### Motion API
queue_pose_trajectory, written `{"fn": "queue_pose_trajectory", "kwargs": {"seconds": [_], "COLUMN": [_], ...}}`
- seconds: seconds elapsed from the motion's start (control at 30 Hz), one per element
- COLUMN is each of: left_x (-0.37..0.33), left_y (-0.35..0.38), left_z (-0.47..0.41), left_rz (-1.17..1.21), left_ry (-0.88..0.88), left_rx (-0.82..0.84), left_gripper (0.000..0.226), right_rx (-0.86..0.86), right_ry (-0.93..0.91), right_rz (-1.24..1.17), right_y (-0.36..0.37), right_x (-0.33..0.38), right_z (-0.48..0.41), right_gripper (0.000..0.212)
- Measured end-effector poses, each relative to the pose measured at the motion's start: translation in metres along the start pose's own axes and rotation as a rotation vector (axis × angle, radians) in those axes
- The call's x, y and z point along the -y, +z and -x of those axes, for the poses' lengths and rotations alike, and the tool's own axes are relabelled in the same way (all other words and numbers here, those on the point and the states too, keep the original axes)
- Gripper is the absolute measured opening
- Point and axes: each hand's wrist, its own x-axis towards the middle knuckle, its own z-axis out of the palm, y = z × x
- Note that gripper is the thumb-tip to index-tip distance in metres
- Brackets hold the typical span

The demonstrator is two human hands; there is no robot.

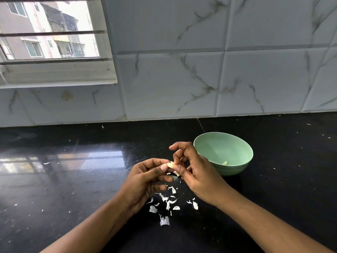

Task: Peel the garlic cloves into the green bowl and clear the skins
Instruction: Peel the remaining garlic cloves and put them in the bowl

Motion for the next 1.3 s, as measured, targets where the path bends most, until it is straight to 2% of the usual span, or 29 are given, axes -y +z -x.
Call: {"fn": "queue_pose_trajectory", "kwargs": {"seconds": [0.13, 0.27, 0.43, 0.8, 0.97, 1.1, 1.17, 1.3], "left_x": [0.001, 0.0008, -0.0017, -0.0058, -0.005, -0.003, -0.0015, -0.0002], "left_y": [-0.0015, -0.0047, -0.0002, -0.0009, -0.0014, -0.0002, 0.0003, 0.0003], "left_z": [-0.0015, -0.0021, -0.001, -0.0036, -0.0036, -0.0033, -0.0029, -0.0016], "left_rz": [0.038, 0.088, 0.095, 0.12, 0.099, 0.077, 0.061, 0.021], "left_ry": [-0.017, -0.033, -0.076, -0.065, -0.071, -0.084, -0.091, -0.085], "left_rx": [0.009, 0.047, -0.001, -0.108, -0.121, -0.105, -0.096, -0.068], "left_gripper": [0.016, 0.047, 0.013, 0.017, 0.017, 0.016, 0.016, 0.017], "right_rx": [-0.023, -0.04, -0.035, -0.1, -0.112, -0.055, -0.062, -0.107], "right_ry": [-0.066, -0.151, -0.12, -0.052, 0.05, 0.194, 0.241, 0.283], "right_rz": [0.064, 0.169, 0.126, 0.037, -0.017, -0.181, -0.292, -0.367], "right_y": [-0.0006, -0.0015, -0.0022, -0.0064, -0.0079, -0.0041, -0.0004, 0.0017], "right_x": [0.0008, 0.0027, 0.0026, 0.0051, 0.0032, -0.0007, -0.0011, -0.0008], "right_z": [0.0008, 0.0012, 0.0015, 0.0002, -0.0013, -0.0017, -0.0007, 0.0002], "right_gripper": [0.041, 0.038, 0.042, 0.04, 0.039, 0.033, 0.034, 0.032]}}
